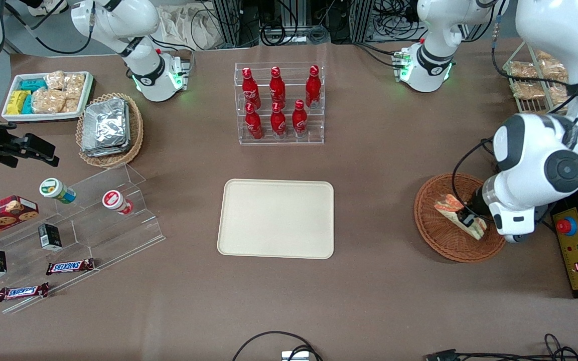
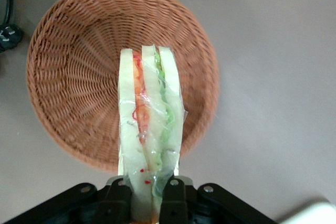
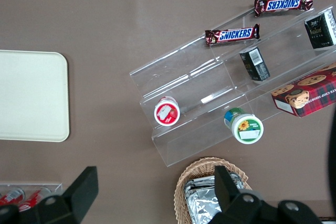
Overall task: Place sandwich from basket to tray
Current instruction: 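Lift the sandwich out of the basket and carry it toward the cream tray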
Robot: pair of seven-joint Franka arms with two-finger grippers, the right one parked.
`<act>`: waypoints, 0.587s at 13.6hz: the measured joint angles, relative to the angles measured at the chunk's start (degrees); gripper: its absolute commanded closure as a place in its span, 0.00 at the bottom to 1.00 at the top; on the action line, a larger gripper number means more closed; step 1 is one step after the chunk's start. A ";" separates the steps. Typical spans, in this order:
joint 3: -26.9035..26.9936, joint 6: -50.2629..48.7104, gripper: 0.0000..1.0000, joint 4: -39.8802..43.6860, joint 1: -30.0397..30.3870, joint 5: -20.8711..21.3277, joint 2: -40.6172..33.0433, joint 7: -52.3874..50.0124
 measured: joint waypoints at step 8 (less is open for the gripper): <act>-18.85 -2.57 1.00 11.44 -0.80 2.29 6.69 -0.12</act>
